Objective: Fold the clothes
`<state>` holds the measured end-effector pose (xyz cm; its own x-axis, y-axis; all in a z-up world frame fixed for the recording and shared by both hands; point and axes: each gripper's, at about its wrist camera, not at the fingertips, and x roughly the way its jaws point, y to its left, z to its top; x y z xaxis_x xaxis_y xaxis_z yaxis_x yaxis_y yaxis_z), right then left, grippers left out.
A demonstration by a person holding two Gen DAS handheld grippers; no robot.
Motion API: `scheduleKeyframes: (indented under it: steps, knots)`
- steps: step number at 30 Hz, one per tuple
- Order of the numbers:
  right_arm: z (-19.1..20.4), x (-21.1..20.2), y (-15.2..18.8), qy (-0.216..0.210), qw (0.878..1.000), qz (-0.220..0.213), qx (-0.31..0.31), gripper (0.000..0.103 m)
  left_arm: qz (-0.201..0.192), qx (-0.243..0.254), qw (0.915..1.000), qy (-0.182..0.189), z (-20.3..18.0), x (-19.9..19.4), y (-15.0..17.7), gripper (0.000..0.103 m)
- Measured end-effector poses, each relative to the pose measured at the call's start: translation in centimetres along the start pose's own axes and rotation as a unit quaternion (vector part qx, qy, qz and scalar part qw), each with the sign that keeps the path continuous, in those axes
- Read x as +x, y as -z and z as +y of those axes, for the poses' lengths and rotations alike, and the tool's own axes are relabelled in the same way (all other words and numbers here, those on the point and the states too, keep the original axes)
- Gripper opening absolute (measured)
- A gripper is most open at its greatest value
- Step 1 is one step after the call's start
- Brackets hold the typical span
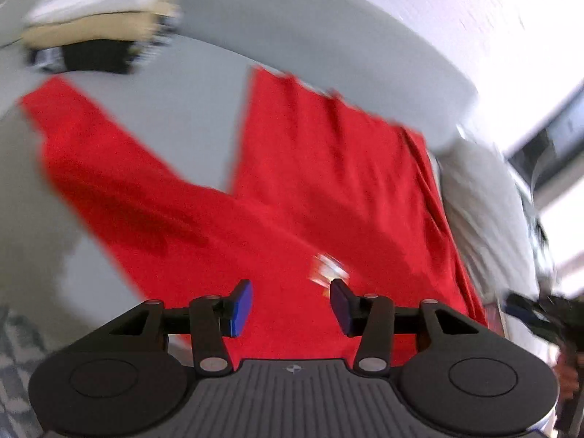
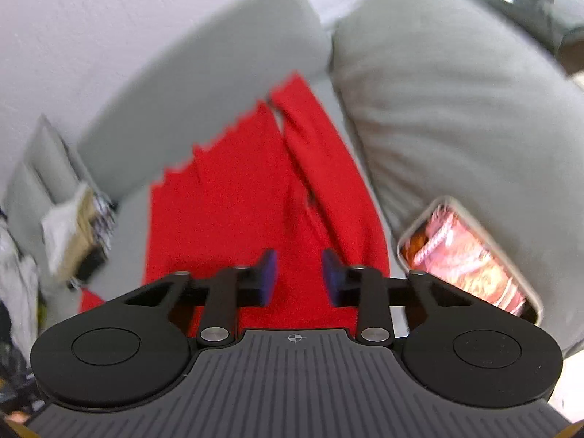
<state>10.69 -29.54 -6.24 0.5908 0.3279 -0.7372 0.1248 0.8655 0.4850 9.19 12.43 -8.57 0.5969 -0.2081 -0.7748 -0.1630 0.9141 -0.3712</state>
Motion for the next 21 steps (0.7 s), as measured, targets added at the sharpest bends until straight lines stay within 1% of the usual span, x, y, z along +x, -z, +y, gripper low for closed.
scheduleKeyframes:
  steps: [2,3,4,5,7,8,10,11,13,14,15,16,17,18,19,20,21]
  knots:
    - [0.0,3.0,0.9,-0.016,0.998,0.052,-0.006,0.031,0.026,0.026,0.9993,-0.004,-3.1,2.7,1.1,0.040]
    - [0.1,4.5,1.5,-0.025,0.996,0.079,-0.010,0.031,0.035,0.044,0.9984,-0.004,-4.6,4.0,1.8,0.034]
    - [0.1,6.0,2.0,-0.034,0.994,0.106,-0.013,0.031,0.045,0.062,0.9971,-0.006,-6.0,5.3,2.4,0.030]
    - [0.6,6.8,2.6,-0.024,0.992,0.116,-0.039,0.031,0.053,0.095,0.9937,-0.026,-7.3,6.5,3.3,0.031]
    - [1.7,8.0,4.1,0.004,0.987,0.128,-0.100,0.026,0.068,0.161,0.9824,-0.066,-9.9,8.7,4.9,0.030]
    - [2.3,8.0,4.7,0.013,0.983,0.125,-0.131,0.025,0.059,0.191,0.9761,-0.086,-10.8,8.9,5.9,0.030]
    - [3.3,7.3,5.5,0.034,0.973,0.136,-0.182,0.025,0.073,0.213,0.9689,-0.102,-11.7,8.5,6.5,0.028]
    - [3.4,7.0,5.8,0.041,0.969,0.146,-0.195,0.025,0.080,0.223,0.9654,-0.109,-12.2,8.3,6.8,0.028]
    - [3.5,6.3,6.4,0.053,0.960,0.167,-0.219,0.032,0.115,0.191,0.9709,-0.087,-11.8,7.7,6.7,0.026]
    - [3.3,5.6,6.3,0.049,0.962,0.163,-0.215,0.032,0.118,0.179,0.9737,-0.079,-11.8,7.0,7.0,0.027]
    - [3.1,4.9,6.2,0.044,0.965,0.156,-0.208,0.038,0.110,0.178,0.9750,-0.075,-12.1,6.0,7.5,0.027]
    - [2.7,3.9,5.9,0.035,0.969,0.144,-0.199,0.043,0.099,0.182,0.9753,-0.076,-12.4,5.2,7.8,0.034]
    - [2.2,2.6,5.2,0.020,0.974,0.119,-0.192,0.044,0.089,0.184,0.9758,-0.077,-12.7,4.5,7.7,0.038]
    - [1.7,1.3,4.5,0.004,0.979,0.091,-0.185,0.052,0.078,0.186,0.9763,-0.078,-13.0,3.8,7.7,0.041]
    - [1.0,-0.3,3.7,-0.001,0.983,0.051,-0.178,0.061,0.069,0.180,0.9785,-0.073,-13.3,3.1,7.4,0.042]
    - [0.3,-1.9,3.0,-0.003,0.985,0.010,-0.170,0.063,0.062,0.173,0.9808,-0.066,-13.6,2.8,6.8,0.042]
    - [-0.4,-3.1,2.2,0.004,0.986,-0.030,-0.162,0.067,0.055,0.165,0.9829,-0.059,-13.9,2.4,6.2,0.045]
